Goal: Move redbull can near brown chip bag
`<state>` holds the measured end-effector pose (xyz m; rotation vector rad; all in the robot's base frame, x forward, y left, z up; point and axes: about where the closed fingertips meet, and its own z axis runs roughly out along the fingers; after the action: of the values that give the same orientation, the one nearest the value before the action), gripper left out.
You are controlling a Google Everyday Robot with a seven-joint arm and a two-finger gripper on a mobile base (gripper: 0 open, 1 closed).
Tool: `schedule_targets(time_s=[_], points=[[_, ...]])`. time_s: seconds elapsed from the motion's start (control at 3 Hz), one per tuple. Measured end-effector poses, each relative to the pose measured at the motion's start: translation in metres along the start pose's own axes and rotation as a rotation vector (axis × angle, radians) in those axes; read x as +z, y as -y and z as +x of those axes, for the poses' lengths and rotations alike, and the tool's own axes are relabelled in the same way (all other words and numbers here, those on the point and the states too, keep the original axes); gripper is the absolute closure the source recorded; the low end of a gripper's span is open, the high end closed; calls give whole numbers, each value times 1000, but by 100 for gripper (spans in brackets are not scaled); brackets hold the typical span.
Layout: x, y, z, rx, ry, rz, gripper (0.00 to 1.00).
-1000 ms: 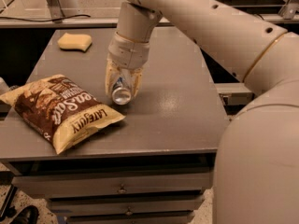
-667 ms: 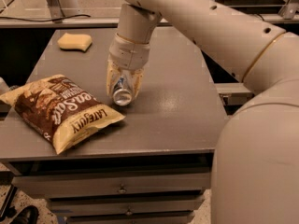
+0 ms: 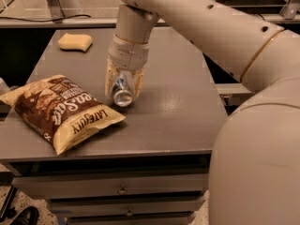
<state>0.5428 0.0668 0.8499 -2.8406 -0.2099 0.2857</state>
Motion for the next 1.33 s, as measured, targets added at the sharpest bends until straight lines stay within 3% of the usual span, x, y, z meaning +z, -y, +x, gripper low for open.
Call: schedule_targets(time_s=[0.33, 0.67, 1.0, 1.33], points=[[0, 0, 0, -2, -5, -12, 0], [-1, 0, 1, -4, -10, -19, 0], [-20, -2, 2, 3, -75, -1, 0], [-69, -8, 2, 3, -227, 38, 0]])
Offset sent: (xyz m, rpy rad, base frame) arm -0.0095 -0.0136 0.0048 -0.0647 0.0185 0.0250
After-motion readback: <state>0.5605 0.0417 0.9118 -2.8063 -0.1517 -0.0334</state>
